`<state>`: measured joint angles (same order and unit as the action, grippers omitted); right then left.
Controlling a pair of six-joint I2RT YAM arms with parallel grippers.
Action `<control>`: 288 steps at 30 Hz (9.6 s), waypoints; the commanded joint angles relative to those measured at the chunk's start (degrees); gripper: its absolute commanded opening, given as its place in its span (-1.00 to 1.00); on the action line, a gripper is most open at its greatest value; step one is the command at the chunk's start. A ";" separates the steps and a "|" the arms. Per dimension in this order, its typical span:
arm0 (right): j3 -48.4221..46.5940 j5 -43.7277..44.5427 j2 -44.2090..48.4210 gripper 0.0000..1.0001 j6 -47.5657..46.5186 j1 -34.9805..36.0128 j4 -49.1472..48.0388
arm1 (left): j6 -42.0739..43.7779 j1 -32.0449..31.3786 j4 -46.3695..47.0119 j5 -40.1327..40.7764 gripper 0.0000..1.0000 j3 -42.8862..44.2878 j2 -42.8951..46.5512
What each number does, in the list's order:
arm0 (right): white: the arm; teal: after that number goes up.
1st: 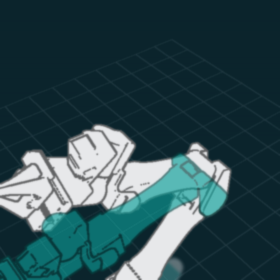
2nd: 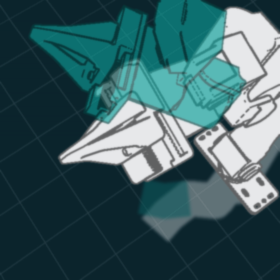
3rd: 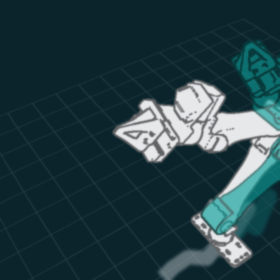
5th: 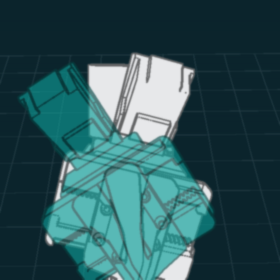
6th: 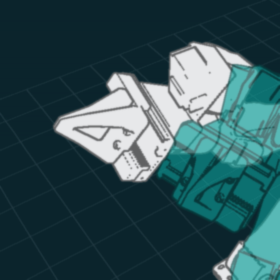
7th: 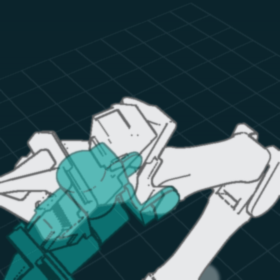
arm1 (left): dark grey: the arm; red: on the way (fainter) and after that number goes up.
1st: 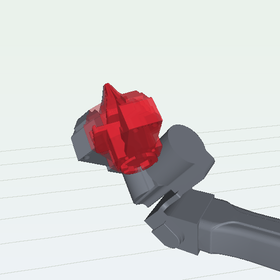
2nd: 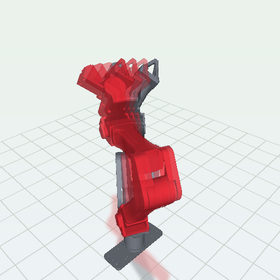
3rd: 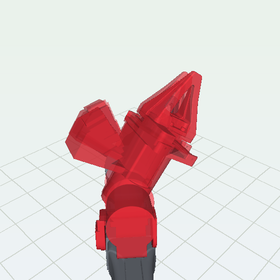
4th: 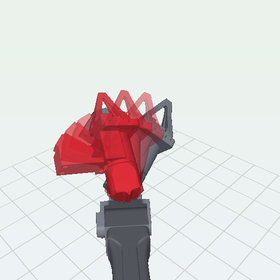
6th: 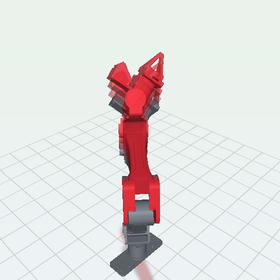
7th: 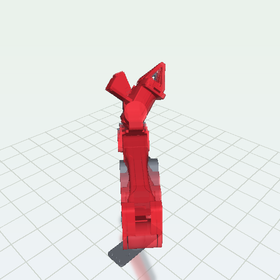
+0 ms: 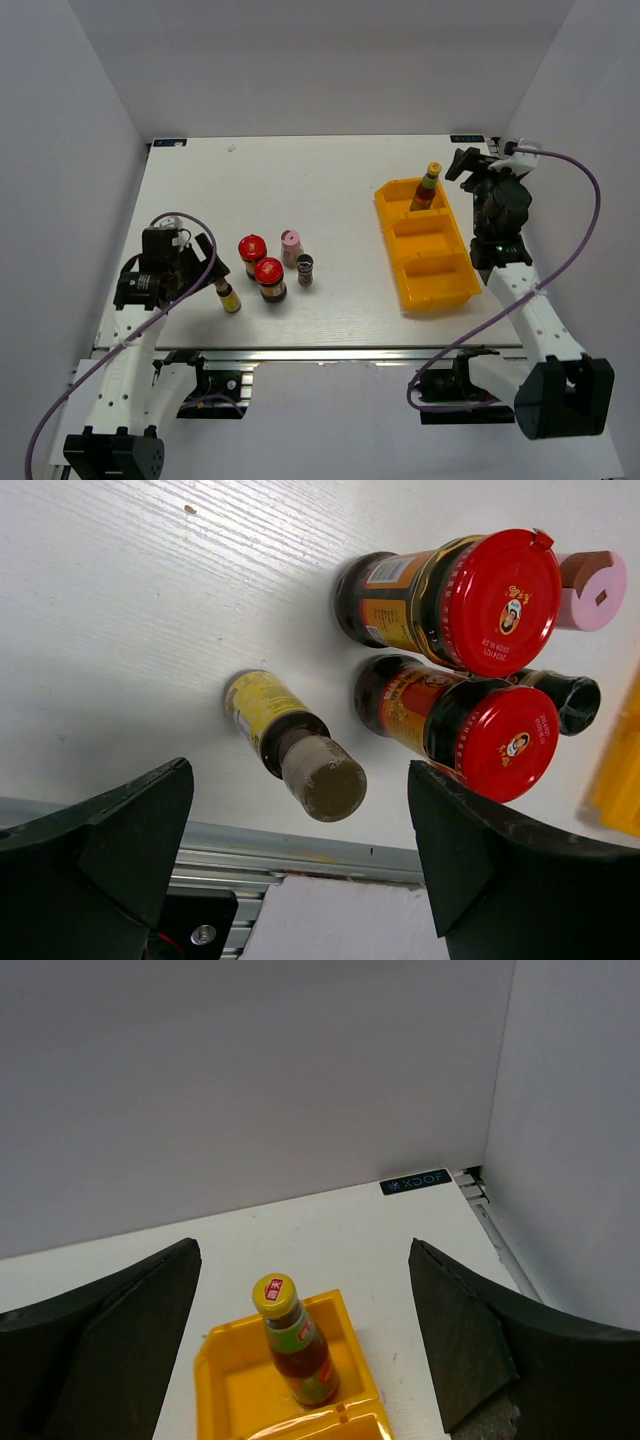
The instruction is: Organize the condiment bottles
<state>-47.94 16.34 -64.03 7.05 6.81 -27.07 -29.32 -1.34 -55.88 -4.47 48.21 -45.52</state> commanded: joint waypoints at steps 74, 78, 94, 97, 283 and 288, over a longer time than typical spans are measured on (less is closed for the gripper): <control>8.92 14.25 16.48 0.79 9.03 -0.04 7.82 | -3.55 -16.32 -8.37 13.08 -0.08 8.57 -17.59; 9.01 14.16 16.83 0.79 9.04 -0.04 8.00 | -3.99 -16.94 -8.02 12.21 -0.25 8.48 -17.59; 5.41 -51.27 14.29 0.79 -2.04 -0.04 4.49 | -0.04 -17.38 -14.17 7.64 -1.00 18.85 -13.55; 5.67 -70.70 12.88 0.79 -2.57 0.66 0.45 | 1.28 -17.38 -14.61 4.39 -1.00 20.26 -12.93; -0.31 0.72 -38.55 0.35 2.36 10.33 -31.38 | -1.44 -17.38 -7.40 7.37 0.96 24.57 -4.23; -0.48 -0.87 -36.08 0.36 1.13 10.33 -30.33 | -1.35 -17.38 -6.53 6.49 0.96 23.61 -4.05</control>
<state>-48.51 16.03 -103.33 9.39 17.32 -54.19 -30.70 -18.52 -62.94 2.39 71.07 -50.39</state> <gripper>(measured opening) 0.679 0.982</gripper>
